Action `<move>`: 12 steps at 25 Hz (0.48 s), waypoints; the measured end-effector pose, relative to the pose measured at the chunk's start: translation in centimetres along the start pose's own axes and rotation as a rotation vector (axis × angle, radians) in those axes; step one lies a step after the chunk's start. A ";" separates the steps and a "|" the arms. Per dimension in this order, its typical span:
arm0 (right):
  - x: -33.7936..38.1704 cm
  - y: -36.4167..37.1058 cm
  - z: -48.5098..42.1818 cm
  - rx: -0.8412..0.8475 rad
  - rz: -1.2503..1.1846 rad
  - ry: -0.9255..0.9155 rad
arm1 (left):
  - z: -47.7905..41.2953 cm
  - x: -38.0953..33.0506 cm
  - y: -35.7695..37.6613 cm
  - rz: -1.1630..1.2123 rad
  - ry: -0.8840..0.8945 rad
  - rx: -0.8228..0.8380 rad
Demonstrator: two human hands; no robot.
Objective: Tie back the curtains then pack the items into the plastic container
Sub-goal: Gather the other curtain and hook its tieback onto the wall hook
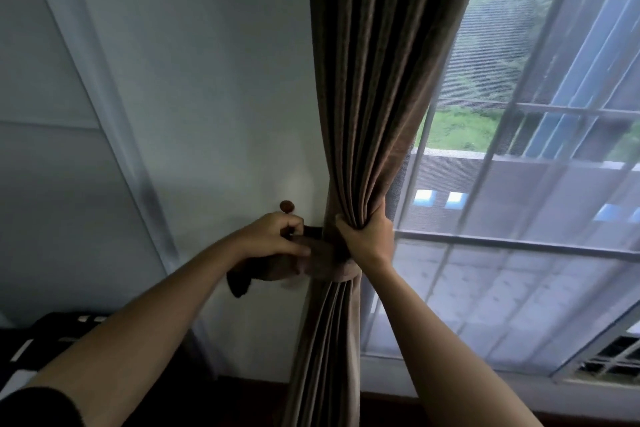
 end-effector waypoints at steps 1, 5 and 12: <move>-0.1 -0.1 -0.1 0.008 0.013 -0.013 | 0.2 0.2 -0.2 -0.017 -0.009 0.030; 0.2 -0.2 0.5 0.014 0.035 -0.062 | -0.6 0.2 -3.2 -0.421 0.086 -0.081; -2.0 -0.2 2.6 0.157 -0.189 -0.087 | -3.3 -4.8 -0.9 -0.645 0.112 -0.512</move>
Point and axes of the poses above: each hand's wrist, its own z-axis away from the middle knuckle, its own y-axis out of the palm, x = y × z, the point moved 9 cm from there along -z, towards the middle knuckle, and after that the axes turned 14 degrees about y, right-handed, at the moved point
